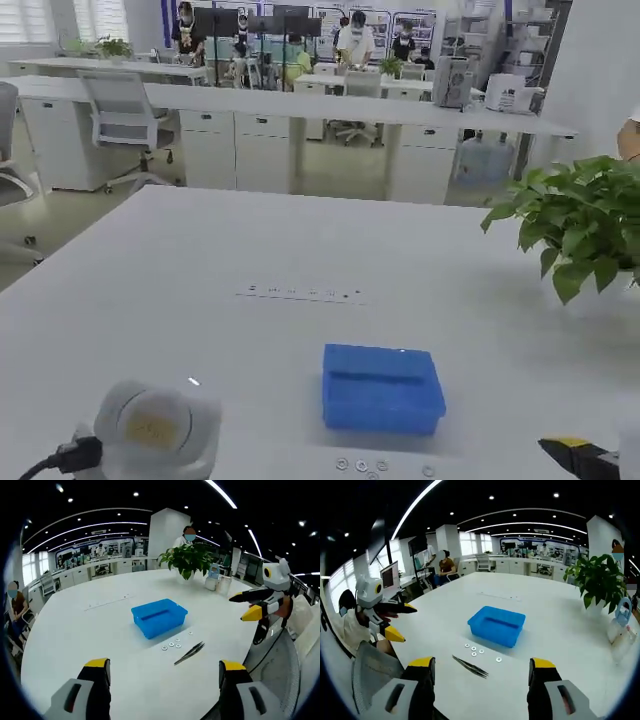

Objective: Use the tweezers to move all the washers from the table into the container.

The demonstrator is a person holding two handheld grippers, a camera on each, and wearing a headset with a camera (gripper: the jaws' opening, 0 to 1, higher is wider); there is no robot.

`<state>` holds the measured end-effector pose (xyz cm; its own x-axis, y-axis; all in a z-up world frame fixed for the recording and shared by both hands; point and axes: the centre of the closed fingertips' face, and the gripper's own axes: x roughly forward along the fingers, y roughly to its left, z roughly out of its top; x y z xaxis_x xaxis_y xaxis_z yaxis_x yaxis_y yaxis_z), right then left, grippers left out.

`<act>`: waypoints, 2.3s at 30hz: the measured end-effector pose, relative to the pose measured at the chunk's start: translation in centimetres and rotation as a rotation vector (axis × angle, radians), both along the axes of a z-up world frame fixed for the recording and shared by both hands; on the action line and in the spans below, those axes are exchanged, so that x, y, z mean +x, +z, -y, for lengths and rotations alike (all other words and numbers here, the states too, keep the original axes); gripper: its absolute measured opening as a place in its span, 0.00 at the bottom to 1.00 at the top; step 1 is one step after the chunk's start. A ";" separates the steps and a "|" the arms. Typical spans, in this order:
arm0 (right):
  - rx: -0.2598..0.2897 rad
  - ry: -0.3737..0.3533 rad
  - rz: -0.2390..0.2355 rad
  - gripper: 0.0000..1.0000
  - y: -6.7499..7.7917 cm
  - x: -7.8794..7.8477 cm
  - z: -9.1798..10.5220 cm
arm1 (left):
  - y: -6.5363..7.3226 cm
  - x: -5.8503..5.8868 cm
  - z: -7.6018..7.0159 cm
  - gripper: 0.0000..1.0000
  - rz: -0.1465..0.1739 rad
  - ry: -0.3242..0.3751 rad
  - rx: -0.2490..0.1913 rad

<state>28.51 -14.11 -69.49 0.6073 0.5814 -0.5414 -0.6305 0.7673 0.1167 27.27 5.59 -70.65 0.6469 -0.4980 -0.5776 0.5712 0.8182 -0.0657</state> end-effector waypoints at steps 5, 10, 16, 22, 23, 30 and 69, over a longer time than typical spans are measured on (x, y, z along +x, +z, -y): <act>-0.007 -0.004 0.001 0.74 0.0 0.1 0.1 | -0.3 0.0 0.1 0.87 -0.007 -0.003 0.002; 0.001 -0.014 -0.002 0.74 0.0 0.1 0.3 | -0.3 0.0 -0.1 0.87 -0.008 -0.004 0.005; 0.001 -0.016 0.000 0.73 0.1 0.1 0.3 | -0.3 0.2 -0.1 0.87 -0.004 -0.009 0.005; -0.004 -0.014 0.004 0.73 0.3 0.2 0.2 | -0.2 0.2 0.0 0.86 0.000 -0.016 0.009; -0.004 -0.014 0.004 0.73 0.3 0.3 0.2 | -0.2 0.2 0.0 0.85 0.001 -0.016 0.010; -0.001 -0.015 0.006 0.73 0.4 0.4 0.3 | -0.2 0.2 -0.1 0.84 0.001 -0.018 0.014; 0.011 -0.057 -0.022 0.42 -0.9 1.0 0.0 | -4.4 2.3 4.7 0.27 -0.069 -0.280 0.012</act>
